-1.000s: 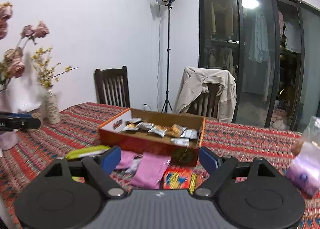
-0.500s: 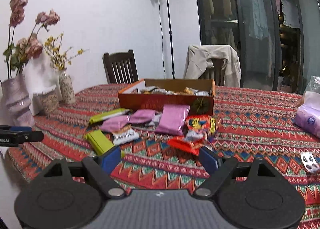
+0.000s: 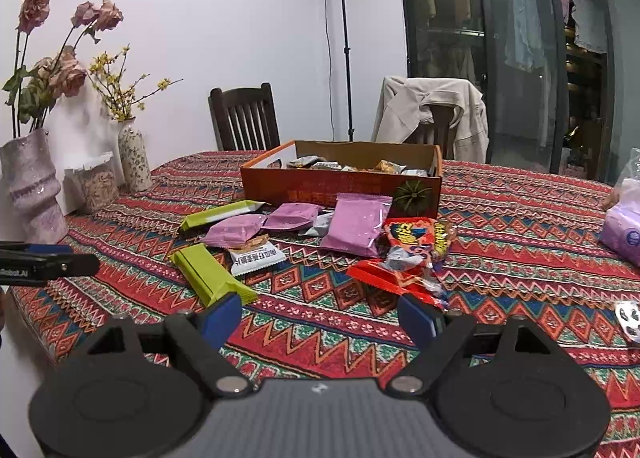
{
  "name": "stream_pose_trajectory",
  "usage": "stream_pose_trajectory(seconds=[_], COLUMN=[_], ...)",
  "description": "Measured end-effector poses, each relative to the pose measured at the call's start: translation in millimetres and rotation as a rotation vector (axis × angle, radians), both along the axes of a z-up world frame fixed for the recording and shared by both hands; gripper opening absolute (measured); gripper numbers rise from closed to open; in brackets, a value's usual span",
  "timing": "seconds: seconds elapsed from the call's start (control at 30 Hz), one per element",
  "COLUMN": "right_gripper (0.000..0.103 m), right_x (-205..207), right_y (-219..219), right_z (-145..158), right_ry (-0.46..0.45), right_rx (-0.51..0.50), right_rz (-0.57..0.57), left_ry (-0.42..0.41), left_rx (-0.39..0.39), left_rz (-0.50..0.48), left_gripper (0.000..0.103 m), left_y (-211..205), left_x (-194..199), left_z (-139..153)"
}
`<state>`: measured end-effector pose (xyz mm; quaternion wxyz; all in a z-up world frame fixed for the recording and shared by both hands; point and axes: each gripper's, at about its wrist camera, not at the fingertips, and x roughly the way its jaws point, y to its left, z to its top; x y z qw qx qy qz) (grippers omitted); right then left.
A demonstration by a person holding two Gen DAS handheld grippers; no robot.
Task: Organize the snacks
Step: 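Grasp a white cracker packet with the right gripper while the left gripper grasps a pink packet, then carry both held packets into the box and open both grippers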
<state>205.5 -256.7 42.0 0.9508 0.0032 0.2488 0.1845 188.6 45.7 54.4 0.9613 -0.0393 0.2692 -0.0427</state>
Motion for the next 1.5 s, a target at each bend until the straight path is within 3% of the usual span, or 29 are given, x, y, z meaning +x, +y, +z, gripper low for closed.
stream_pose_trajectory(seconds=[0.37,0.7,0.83,0.97,1.17,1.2,1.27,1.5], right_gripper=[0.081,0.060,0.054,0.053,0.052,0.052,0.052,0.052], right_x=[75,164,169,162,140,136,130,124], right_y=[57,130,131,106,60,55,47,44], right_z=[-15,-41,-54,-55,-56,-56,-57,-60], right_ry=[0.037,0.091,0.122,0.131,0.155,0.157,0.156,0.134], right_rx=[-0.032,-0.117,-0.133,-0.113,-0.064,-0.059,-0.053,-0.084], right_rz=[0.144,0.285,0.282,0.230,0.149,0.140,0.121,0.110], left_ry=[0.040,0.069,0.104,0.149,0.213,0.221,0.224,0.198], left_rx=[-0.019,-0.033,-0.033,-0.025,-0.015,-0.004,0.016,0.030], left_rz=[-0.006,-0.055,-0.098,-0.131,-0.062,-0.047,-0.031,-0.021], left_gripper=[0.082,0.082,0.082,0.082,0.081,0.079,0.062,0.062], left_y=[9,6,-8,-26,-38,-39,-42,-45], left_x=[54,108,141,175,219,223,226,204], left_z=[-12,-13,-19,-30,-45,-48,-52,-42])
